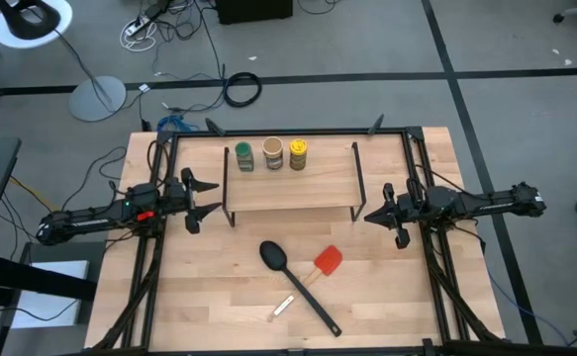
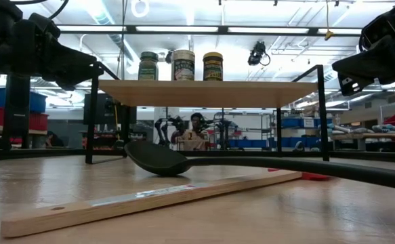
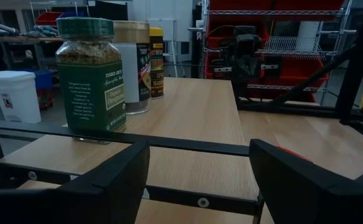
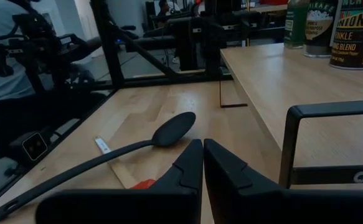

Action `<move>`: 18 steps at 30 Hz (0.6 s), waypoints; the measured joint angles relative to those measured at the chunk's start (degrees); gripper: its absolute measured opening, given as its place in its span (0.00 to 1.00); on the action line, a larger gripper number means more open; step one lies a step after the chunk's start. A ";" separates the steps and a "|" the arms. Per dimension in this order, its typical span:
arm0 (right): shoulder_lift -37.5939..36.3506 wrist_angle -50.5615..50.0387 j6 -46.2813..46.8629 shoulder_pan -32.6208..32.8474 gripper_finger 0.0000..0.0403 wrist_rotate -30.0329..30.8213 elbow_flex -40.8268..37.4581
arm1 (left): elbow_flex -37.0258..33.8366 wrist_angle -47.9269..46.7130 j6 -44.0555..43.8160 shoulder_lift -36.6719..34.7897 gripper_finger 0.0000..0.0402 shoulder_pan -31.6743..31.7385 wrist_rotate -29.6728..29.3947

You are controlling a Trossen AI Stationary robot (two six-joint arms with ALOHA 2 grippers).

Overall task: Shelf spices
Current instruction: Return to Home Position

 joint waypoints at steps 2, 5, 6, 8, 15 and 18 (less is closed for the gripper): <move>0.00 0.04 -0.01 0.00 0.04 0.00 0.00 | 0.00 0.00 0.00 0.00 0.70 0.01 0.00; 0.00 0.06 0.00 0.00 0.04 -0.01 0.00 | 0.00 0.01 0.00 0.00 0.70 0.00 0.00; 0.00 0.06 0.00 0.00 0.05 -0.01 0.00 | 0.00 0.01 0.00 0.00 0.70 0.01 0.00; 0.00 0.07 0.00 0.00 0.05 -0.01 0.00 | 0.00 0.01 0.00 0.00 0.70 0.00 -0.02; 0.00 0.08 0.00 0.00 0.04 -0.02 0.00 | 0.00 0.01 0.00 0.00 0.70 0.01 -0.04; 0.00 0.08 0.00 0.00 0.03 -0.02 0.00 | 0.00 0.01 0.00 0.00 0.70 0.02 -0.04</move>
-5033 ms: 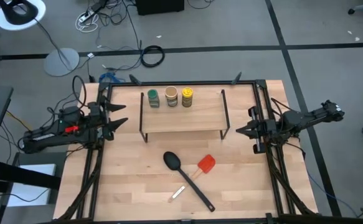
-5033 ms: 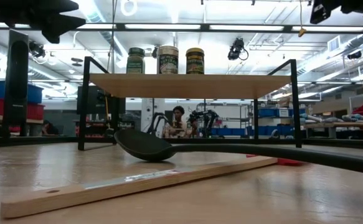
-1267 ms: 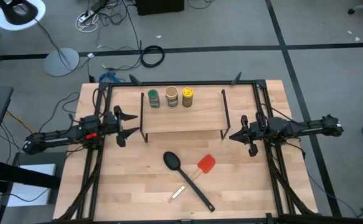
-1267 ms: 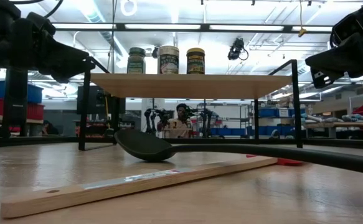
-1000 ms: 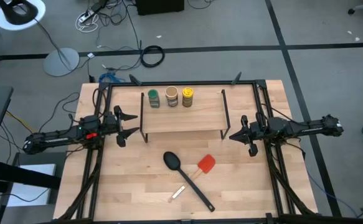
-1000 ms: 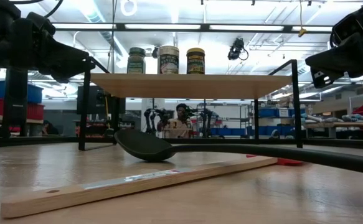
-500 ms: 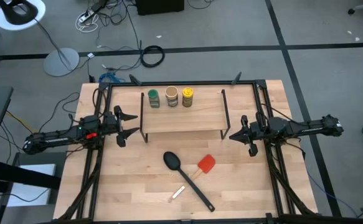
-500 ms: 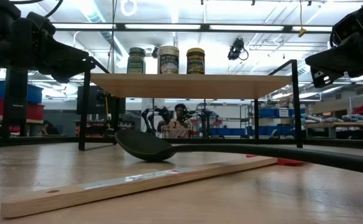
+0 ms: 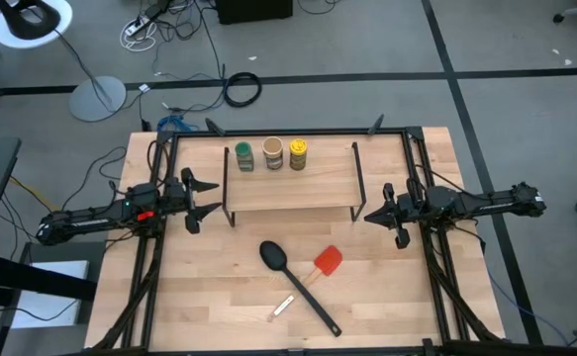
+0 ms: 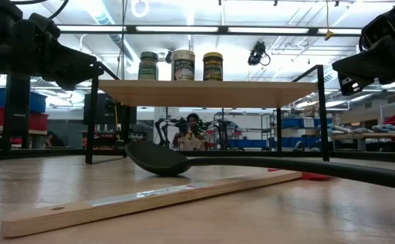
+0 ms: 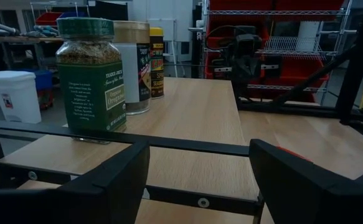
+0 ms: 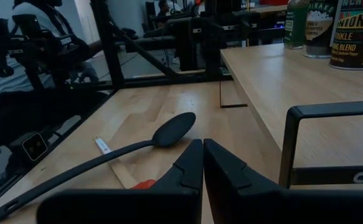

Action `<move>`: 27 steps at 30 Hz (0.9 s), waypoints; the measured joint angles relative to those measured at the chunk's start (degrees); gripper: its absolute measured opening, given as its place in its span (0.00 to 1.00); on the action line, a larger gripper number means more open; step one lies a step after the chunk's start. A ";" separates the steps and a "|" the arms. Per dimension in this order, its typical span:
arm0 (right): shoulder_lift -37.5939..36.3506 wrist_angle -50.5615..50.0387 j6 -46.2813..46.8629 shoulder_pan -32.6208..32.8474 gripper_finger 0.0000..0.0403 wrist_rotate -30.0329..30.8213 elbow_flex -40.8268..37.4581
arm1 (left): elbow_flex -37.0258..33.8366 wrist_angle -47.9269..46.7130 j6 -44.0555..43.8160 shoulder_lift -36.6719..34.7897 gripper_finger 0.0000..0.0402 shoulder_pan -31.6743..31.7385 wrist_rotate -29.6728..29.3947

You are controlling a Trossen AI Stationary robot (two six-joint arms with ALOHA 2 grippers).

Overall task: Shelf spices
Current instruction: Return to Home Position

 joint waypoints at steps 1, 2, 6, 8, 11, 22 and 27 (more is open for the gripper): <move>0.00 0.00 0.00 0.00 0.03 0.02 0.00 | 0.00 0.00 0.00 0.00 0.70 -0.01 0.00; 0.00 0.00 0.00 0.00 0.03 0.00 0.00 | 0.00 0.00 0.00 0.00 0.70 -0.01 0.00; 0.00 0.00 0.00 0.00 0.04 0.01 0.00 | 0.00 0.00 0.00 0.00 0.70 -0.01 0.00; 0.00 0.00 0.00 0.00 0.04 0.00 -0.02 | 0.00 0.00 0.00 0.00 0.70 -0.02 -0.02; 0.00 0.00 0.00 -0.01 0.04 0.01 -0.01 | 0.00 0.00 -0.01 0.00 0.70 -0.01 -0.02; 0.00 0.00 0.00 -0.02 0.03 0.00 -0.02 | 0.00 0.00 0.00 0.00 0.70 0.01 -0.04; 0.02 0.00 0.00 -0.01 0.04 0.00 -0.02 | 0.00 0.00 -0.01 0.00 0.70 0.00 -0.04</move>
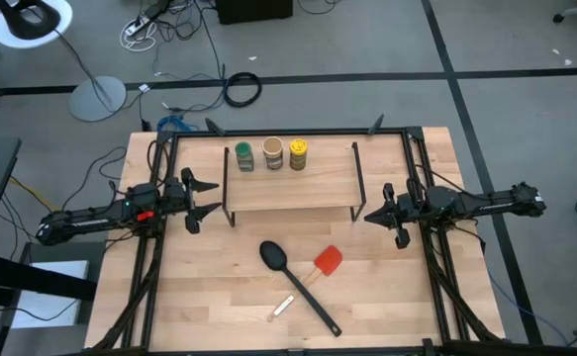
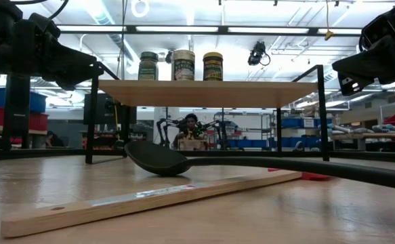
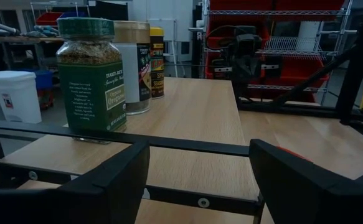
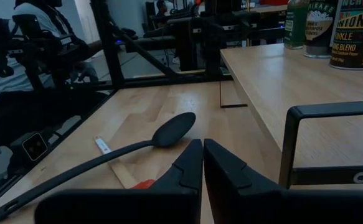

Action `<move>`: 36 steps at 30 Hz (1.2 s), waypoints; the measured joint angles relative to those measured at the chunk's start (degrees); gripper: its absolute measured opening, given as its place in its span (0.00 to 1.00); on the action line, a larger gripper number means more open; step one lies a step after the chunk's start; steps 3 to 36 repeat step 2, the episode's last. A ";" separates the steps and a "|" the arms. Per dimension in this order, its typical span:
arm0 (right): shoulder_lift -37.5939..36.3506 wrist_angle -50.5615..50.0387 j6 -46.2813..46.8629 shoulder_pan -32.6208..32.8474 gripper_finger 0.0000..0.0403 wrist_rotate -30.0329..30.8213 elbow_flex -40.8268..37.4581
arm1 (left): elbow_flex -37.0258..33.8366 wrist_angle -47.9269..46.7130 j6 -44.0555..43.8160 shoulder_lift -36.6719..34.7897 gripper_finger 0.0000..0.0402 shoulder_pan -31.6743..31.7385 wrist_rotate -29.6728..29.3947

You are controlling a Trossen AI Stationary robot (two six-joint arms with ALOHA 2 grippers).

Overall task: Shelf spices
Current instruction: Return to Home Position

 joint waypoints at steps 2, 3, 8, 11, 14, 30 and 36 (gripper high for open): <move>-0.01 0.00 0.00 0.00 0.04 0.00 0.01 | 0.00 0.00 -0.01 0.00 0.70 -0.01 0.00; -0.01 0.00 0.00 0.00 0.04 0.00 0.01 | 0.00 0.00 -0.01 0.00 0.70 -0.01 0.00; -0.01 0.00 0.00 0.00 0.04 0.00 0.01 | 0.00 0.00 -0.01 0.00 0.70 -0.01 0.00; -0.01 0.00 0.00 0.00 0.04 0.00 0.01 | 0.00 0.00 -0.01 0.00 0.70 -0.01 0.00; -0.01 0.00 0.00 0.00 0.04 0.00 0.01 | 0.00 0.00 -0.01 0.00 0.70 -0.01 0.00; -0.01 0.00 0.00 0.00 0.04 0.00 0.01 | 0.00 0.00 -0.01 0.00 0.70 -0.01 0.00; -0.01 0.00 0.00 0.00 0.04 0.00 0.01 | 0.00 0.00 -0.01 0.00 0.70 -0.01 0.00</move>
